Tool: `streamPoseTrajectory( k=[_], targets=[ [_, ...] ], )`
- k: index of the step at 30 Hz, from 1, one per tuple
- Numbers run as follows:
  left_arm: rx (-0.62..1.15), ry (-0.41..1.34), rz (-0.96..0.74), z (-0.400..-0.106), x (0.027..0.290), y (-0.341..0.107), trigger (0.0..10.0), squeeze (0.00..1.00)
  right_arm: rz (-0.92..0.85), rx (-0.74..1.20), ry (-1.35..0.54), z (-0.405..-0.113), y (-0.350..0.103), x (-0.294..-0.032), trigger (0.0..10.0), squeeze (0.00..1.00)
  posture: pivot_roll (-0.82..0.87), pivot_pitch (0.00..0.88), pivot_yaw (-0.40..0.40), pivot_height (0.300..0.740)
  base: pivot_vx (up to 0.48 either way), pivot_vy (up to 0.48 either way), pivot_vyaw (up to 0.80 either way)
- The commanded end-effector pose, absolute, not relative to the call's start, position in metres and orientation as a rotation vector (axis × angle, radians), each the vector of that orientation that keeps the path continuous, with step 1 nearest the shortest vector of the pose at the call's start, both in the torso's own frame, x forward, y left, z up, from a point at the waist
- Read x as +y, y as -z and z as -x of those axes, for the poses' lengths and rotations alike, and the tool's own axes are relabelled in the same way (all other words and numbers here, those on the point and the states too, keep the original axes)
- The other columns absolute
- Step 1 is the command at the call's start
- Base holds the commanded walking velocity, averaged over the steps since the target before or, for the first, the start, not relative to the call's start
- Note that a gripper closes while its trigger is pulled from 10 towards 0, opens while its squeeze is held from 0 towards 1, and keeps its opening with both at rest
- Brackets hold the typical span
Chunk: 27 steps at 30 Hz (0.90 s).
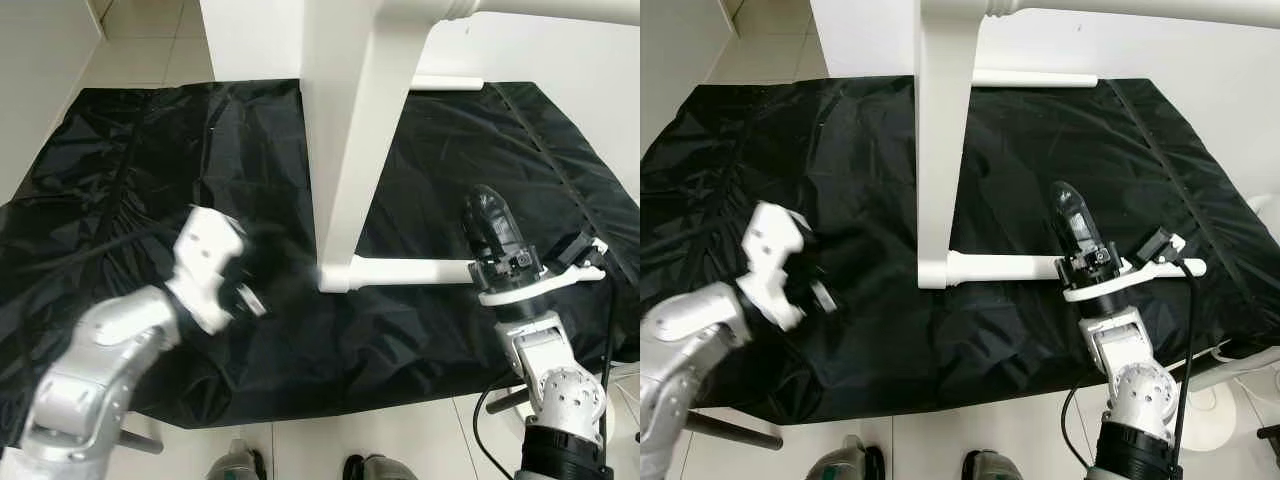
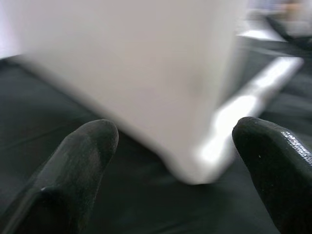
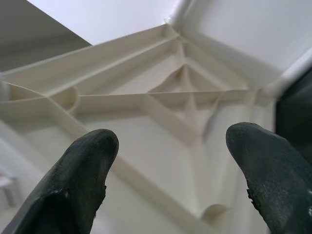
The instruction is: Building children table
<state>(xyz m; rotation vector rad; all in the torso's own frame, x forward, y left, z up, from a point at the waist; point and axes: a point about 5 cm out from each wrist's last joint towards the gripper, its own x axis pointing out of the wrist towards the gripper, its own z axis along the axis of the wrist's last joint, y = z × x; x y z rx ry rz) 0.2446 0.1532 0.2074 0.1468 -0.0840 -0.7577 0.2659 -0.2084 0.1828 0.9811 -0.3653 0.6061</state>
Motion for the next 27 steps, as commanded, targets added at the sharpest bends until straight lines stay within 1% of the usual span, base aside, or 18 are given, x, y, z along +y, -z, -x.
streamPoseTrajectory(
  k=[1,3,5,8,9,10,11,13,15,18,21,23,24,26,27],
  targets=[
    [-0.071,0.663,-0.143,-0.249,0.163,-0.204,10.0,0.0,-0.934,-0.351,-0.544,-0.272,-0.183,-0.21,10.0,0.0,0.05,0.049,-0.018,0.74,0.0,0.0,0.0],
    [-0.063,0.636,-0.144,-0.25,0.165,-0.203,10.0,0.0,-0.913,-0.351,-0.525,-0.275,-0.184,-0.21,10.0,0.0,0.05,0.049,-0.018,0.74,0.0,0.0,0.0],
    [-0.045,0.569,-0.145,-0.254,0.17,-0.2,10.0,0.0,-0.886,-0.352,-0.481,-0.278,-0.185,-0.213,10.0,0.0,0.05,0.042,-0.016,0.74,0.0,0.0,0.0],
    [-0.04,0.532,-0.131,-0.256,0.174,-0.198,10.0,0.0,-0.873,-0.346,-0.444,-0.28,-0.185,-0.214,10.0,0.0,0.05,0.037,-0.017,0.74,0.0,0.0,0.0],
    [-0.033,0.514,-0.115,-0.258,0.175,-0.197,10.0,0.0,-0.856,-0.341,-0.39,-0.282,-0.184,-0.215,10.0,0.0,0.04,0.034,-0.017,0.74,0.0,0.0,0.0],
    [-0.033,0.514,-0.115,-0.258,0.175,-0.197,10.0,0.0,-0.856,-0.341,-0.39,-0.282,-0.184,-0.215,10.0,0.0,0.04,0.034,-0.017,0.74,0.0,0.0,0.0],
    [-0.023,0.512,-0.107,-0.257,0.174,-0.194,10.0,0.0,-0.815,-0.334,-0.338,-0.284,-0.184,-0.216,10.0,0.0,0.04,0.032,-0.017,0.74,0.0,0.0,0.0],
    [-0.013,0.509,-0.076,-0.254,0.166,-0.188,10.0,0.0,-0.712,-0.306,-0.261,-0.286,-0.184,-0.213,10.0,0.0,0.04,0.029,-0.016,0.74,0.0,0.0,0.0],
    [-0.01,0.505,-0.063,-0.254,0.164,-0.186,10.0,0.0,-0.685,-0.298,-0.249,-0.286,-0.185,-0.212,10.0,0.0,0.04,0.029,-0.016,0.74,0.0,0.0,0.0],
    [-0.017,0.52,-0.031,-0.253,0.149,-0.184,10.0,0.0,-0.573,-0.272,-0.168,-0.288,-0.185,-0.208,10.0,0.0,0.03,0.024,-0.018,0.74,0.0,0.0,0.0],
    [-0.01,0.53,-0.019,-0.252,0.142,-0.182,10.0,0.0,-0.546,-0.262,-0.164,-0.289,-0.184,-0.203,10.0,0.0,0.03,0.024,-0.019,0.74,0.0,0.0,0.0],
    [-0.007,0.558,-0.028,-0.252,0.134,-0.178,10.0,0.0,-0.425,-0.198,-0.152,-0.294,-0.179,-0.191,10.0,0.0,0.02,0.02,-0.019,0.74,0.0,0.0,0.0],
    [-0.007,0.558,-0.028,-0.252,0.134,-0.178,10.0,0.0,-0.425,-0.198,-0.152,-0.294,-0.179,-0.191,10.0,0.0,0.02,0.02,-0.019,0.74,0.0,0.0,0.0],
    [-0.009,0.569,-0.025,-0.255,0.125,-0.178,10.0,0.0,-0.346,-0.13,-0.172,-0.3,-0.172,-0.177,10.0,0.0,0.02,0.021,-0.016,0.74,0.0,0.0,0.0],
    [-0.01,0.568,-0.022,-0.256,0.123,-0.178,10.0,0.0,-0.337,-0.119,-0.176,-0.302,-0.17,-0.174,10.0,0.0,0.02,0.021,-0.016,0.74,0.0,0.0,0.0]
  ],
)
